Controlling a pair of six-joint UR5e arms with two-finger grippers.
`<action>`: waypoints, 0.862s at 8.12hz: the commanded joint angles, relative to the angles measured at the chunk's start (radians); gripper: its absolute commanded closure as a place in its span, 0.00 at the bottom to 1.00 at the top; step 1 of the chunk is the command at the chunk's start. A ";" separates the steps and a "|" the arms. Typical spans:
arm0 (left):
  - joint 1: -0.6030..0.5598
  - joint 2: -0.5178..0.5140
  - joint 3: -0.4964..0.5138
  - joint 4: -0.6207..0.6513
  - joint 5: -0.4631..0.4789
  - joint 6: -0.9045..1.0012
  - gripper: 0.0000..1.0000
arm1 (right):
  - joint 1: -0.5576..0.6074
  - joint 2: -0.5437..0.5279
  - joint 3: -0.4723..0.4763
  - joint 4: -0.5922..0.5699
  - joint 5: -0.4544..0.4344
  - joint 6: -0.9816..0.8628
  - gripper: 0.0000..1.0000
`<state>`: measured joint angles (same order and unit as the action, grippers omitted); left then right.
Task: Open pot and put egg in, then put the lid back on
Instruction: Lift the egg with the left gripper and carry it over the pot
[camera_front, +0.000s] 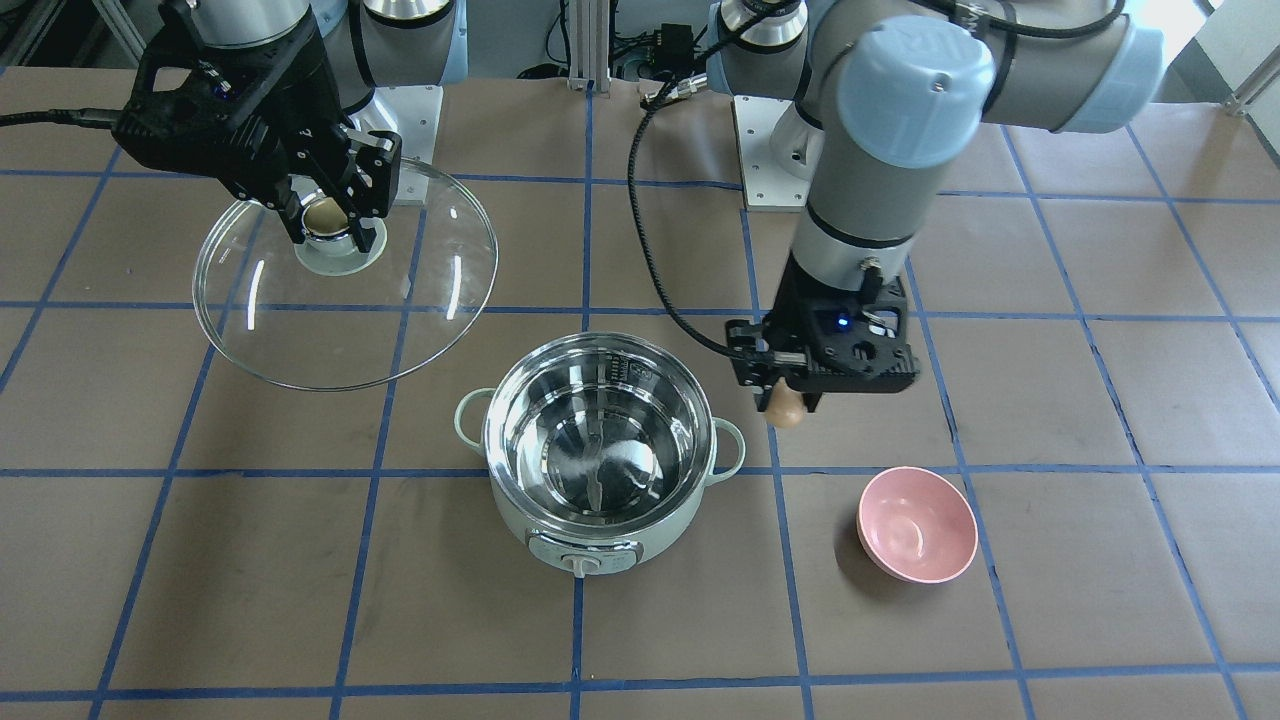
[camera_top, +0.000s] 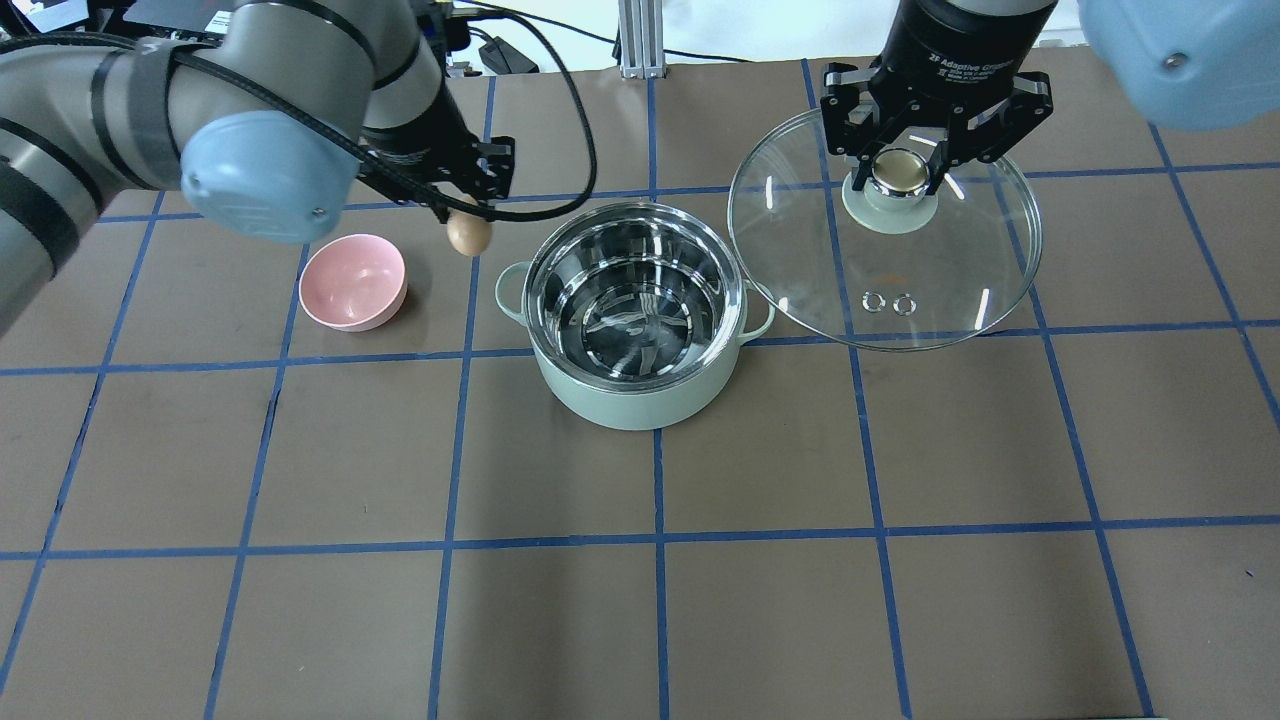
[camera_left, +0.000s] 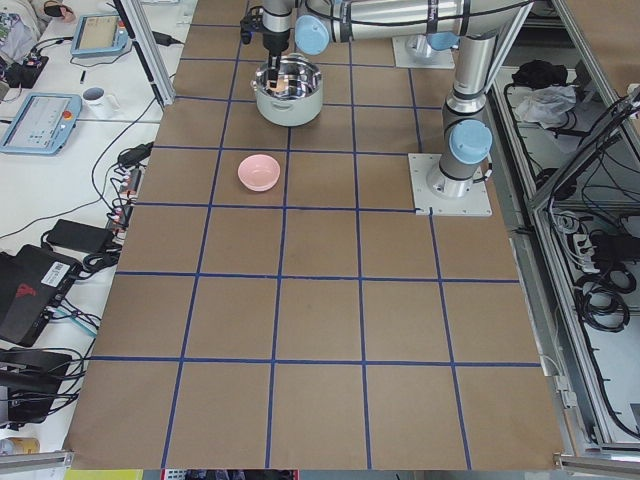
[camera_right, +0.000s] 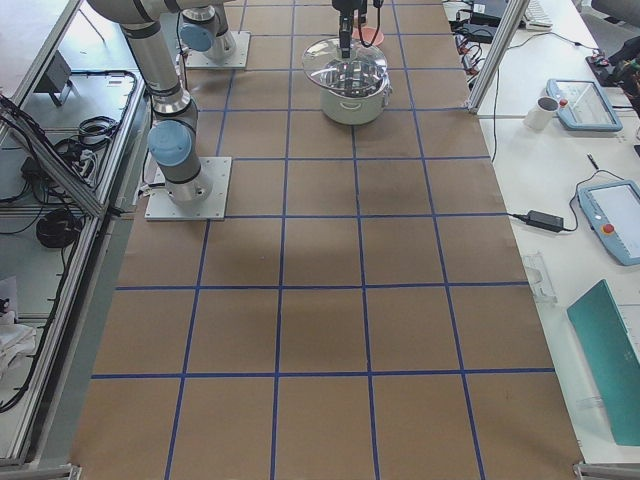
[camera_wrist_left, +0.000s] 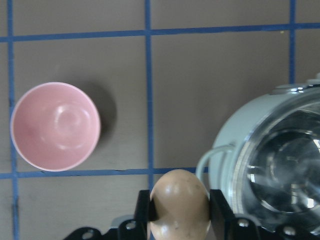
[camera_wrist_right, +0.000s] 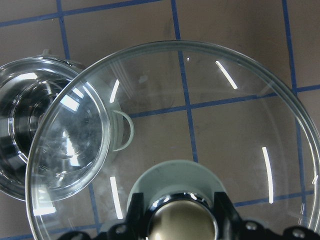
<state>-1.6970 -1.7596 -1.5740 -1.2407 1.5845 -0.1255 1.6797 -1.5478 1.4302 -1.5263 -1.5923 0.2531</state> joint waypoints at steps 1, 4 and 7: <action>-0.151 -0.018 -0.003 0.076 -0.069 -0.176 1.00 | 0.000 0.000 -0.001 0.000 0.000 0.000 0.59; -0.193 -0.093 -0.015 0.116 -0.113 -0.163 1.00 | 0.000 0.000 -0.001 0.000 0.000 0.000 0.59; -0.191 -0.150 -0.015 0.148 -0.101 -0.160 0.76 | -0.002 0.000 -0.001 -0.002 0.000 0.000 0.58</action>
<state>-1.8875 -1.8777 -1.5885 -1.1140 1.4780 -0.2863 1.6791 -1.5477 1.4299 -1.5264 -1.5923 0.2531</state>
